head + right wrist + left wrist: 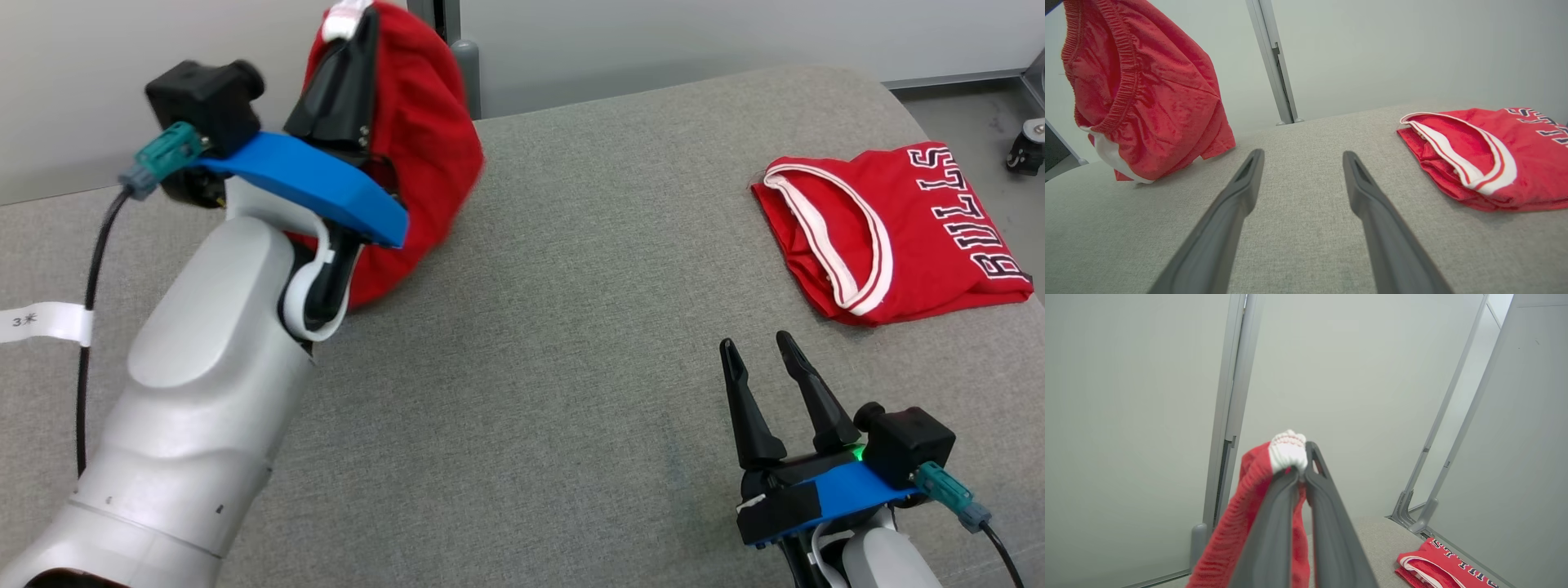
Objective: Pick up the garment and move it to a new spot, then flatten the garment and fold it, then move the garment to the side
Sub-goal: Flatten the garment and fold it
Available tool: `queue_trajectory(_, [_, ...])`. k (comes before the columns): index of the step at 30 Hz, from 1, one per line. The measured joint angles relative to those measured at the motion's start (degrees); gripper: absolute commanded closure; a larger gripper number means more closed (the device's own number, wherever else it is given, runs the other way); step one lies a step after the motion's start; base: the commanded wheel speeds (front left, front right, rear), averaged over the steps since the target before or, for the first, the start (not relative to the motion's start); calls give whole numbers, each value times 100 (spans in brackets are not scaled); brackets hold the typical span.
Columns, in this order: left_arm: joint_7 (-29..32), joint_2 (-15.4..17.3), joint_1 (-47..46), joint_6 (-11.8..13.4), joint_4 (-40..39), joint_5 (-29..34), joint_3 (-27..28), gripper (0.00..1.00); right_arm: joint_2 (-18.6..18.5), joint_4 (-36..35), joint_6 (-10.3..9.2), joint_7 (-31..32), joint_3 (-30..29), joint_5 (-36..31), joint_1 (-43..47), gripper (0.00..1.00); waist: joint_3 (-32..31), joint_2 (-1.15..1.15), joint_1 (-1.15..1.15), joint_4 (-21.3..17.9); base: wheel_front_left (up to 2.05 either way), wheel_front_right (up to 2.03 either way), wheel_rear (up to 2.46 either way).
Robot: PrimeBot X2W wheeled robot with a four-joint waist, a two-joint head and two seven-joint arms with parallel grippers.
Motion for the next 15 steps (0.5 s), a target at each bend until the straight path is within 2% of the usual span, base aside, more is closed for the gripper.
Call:
queue_trajectory(3, [-75,25,-62,-25,-269,243,-379,100,1,-12,0,0,-3,15,2,0,0,0,0,-9,0,0,0])
queue_trajectory(7, [65,76,328,-53,-534,344,-1329,100,-1,-21,0,0,-52,31,9,0,35,0,0,10,0,0,0])
queue_trajectory(11, [368,293,911,-55,-873,37,-2401,100,0,-33,0,0,-97,19,8,0,72,0,0,102,0,0,0])
queue_trajectory(15, [676,644,1235,-57,-1285,-416,-3334,100,-1,-16,0,0,-122,-41,-3,0,81,0,0,275,0,0,0])
